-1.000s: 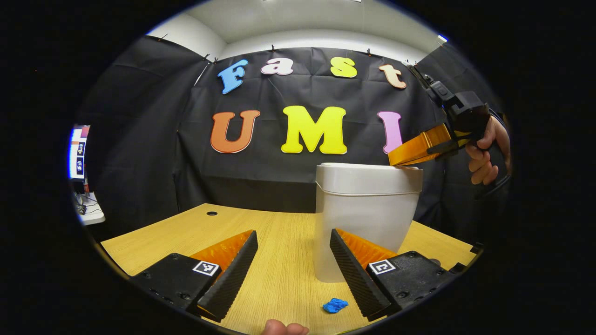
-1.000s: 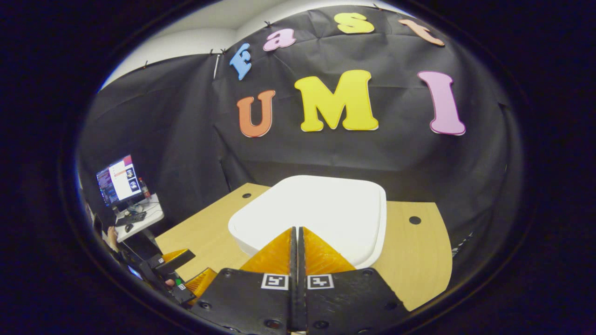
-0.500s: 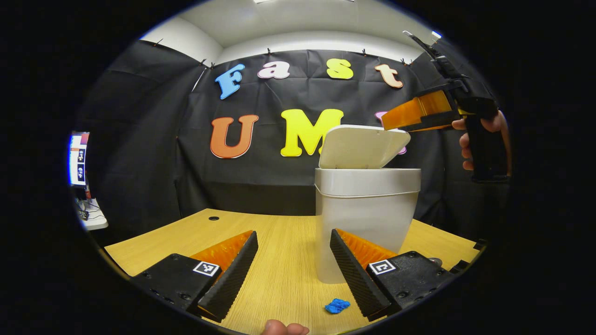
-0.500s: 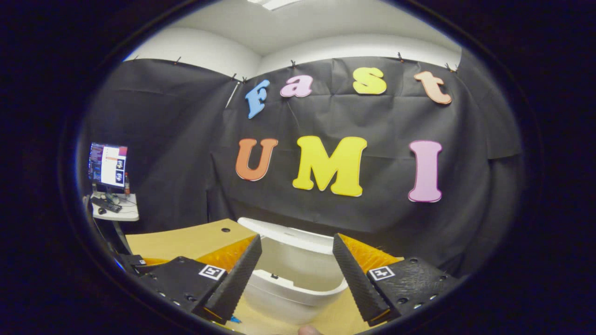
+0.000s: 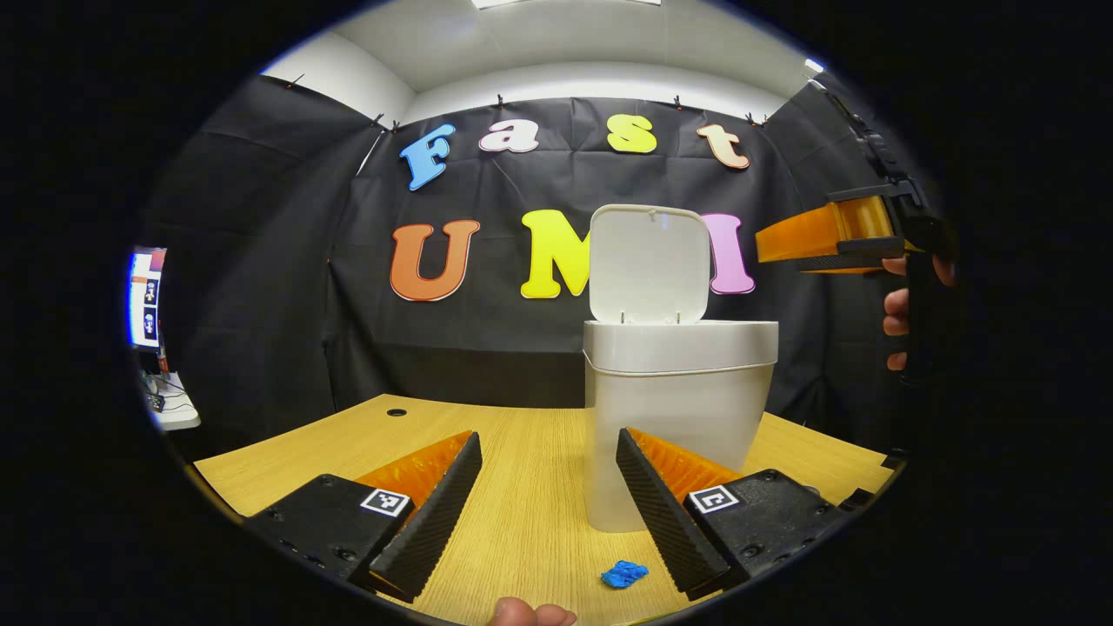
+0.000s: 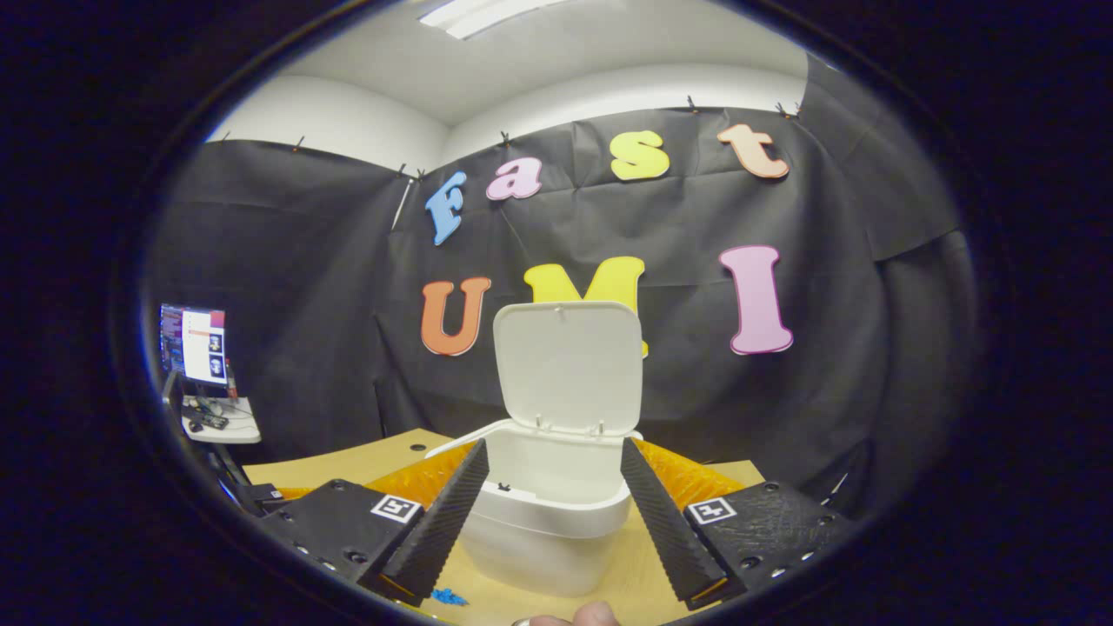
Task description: Press the lid of the desktop garbage bin to open it, pick up the crumpled paper on the desktop and throw it into the bin, then pick up the pop can on the desktop and drop it into the bin, and finally close the garbage bin lid.
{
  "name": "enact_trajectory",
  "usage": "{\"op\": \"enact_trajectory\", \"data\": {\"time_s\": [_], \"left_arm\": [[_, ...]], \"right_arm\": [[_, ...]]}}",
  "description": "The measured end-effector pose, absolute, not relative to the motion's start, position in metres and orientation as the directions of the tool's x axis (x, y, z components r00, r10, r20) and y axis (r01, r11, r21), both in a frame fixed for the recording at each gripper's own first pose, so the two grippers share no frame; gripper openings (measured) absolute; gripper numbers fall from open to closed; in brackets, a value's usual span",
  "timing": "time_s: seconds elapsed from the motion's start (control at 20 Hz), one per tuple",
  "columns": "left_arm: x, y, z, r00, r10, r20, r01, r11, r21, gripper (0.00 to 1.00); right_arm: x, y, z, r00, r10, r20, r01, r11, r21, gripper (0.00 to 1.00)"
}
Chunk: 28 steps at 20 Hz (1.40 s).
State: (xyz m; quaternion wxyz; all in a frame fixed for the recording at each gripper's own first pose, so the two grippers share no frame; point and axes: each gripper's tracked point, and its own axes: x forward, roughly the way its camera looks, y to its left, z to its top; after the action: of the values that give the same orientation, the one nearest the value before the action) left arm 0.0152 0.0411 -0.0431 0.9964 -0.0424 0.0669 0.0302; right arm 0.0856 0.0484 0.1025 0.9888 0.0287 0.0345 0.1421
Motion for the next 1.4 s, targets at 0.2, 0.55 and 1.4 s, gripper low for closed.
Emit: {"op": "enact_trajectory", "data": {"time_s": [0.2, 0.55, 1.4], "left_arm": [[0.014, 0.042, -0.036, 0.992, 0.062, -0.111, -0.077, 0.987, -0.143, 1.0], [0.017, 0.028, -0.043, 0.991, 0.041, -0.124, -0.056, 0.991, -0.124, 1.0], [-0.02, -0.037, -0.16, 0.924, -0.041, -0.381, -0.002, 0.994, -0.113, 1.0]], "right_arm": [[0.071, 0.031, 0.087, 0.967, 0.248, -0.051, -0.245, 0.968, 0.061, 0.95], [0.042, 0.017, 0.044, 0.985, 0.168, -0.046, -0.167, 0.986, 0.01, 0.94], [0.001, -0.031, -0.051, 0.97, 0.179, -0.162, -0.171, 0.983, 0.064, 0.94]]}}
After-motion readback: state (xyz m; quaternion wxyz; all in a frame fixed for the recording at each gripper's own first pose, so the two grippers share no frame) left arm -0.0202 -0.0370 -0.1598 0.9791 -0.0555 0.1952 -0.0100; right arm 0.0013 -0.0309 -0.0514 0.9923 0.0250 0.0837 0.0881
